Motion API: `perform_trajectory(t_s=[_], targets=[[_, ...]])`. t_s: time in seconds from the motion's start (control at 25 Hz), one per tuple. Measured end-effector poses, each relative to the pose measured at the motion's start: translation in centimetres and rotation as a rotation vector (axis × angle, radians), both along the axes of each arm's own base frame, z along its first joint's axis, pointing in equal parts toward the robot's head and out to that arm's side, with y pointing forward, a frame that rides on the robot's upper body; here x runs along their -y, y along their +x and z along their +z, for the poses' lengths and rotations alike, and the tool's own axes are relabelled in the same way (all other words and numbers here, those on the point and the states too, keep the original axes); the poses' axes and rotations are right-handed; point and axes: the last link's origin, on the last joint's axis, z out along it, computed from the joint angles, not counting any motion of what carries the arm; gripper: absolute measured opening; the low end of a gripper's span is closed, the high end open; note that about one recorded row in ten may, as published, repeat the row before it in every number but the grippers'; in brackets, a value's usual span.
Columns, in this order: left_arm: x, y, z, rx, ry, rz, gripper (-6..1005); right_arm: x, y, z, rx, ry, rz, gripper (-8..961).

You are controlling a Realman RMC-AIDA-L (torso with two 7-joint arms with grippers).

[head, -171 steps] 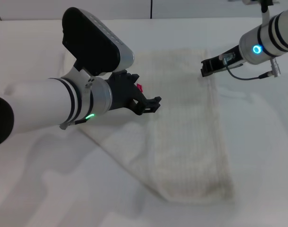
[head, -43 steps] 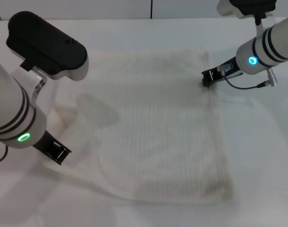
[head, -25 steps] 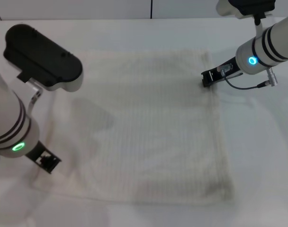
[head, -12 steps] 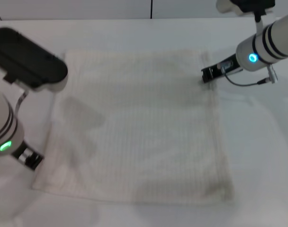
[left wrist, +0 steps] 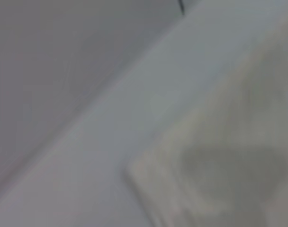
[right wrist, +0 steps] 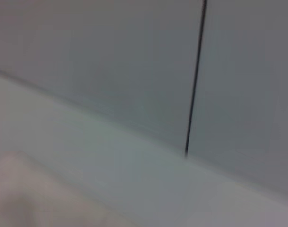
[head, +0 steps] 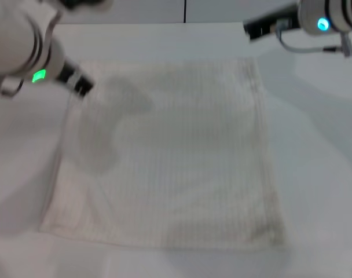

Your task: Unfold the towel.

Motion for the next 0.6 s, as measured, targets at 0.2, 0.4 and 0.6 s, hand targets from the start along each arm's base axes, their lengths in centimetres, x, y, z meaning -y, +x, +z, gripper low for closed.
perform_trajectory(t_s=[0.2,0.4,0.6], targets=[[-3.7,2.6,2.4,0.188,0.115,-0.289,414,2.7,-0.8,1.5,-0.028,0.142,0.140,0],[-3.8,1.5,7.8,0.285,0.474,-0.625,417,4.5,1.2,1.1,-0.052,0.238,0.165,0],[-1.7,-3.2,9.3,0.398,0.727,-0.716,420,6.9,5.7,0.6,-0.090,0.446,0.166,0]])
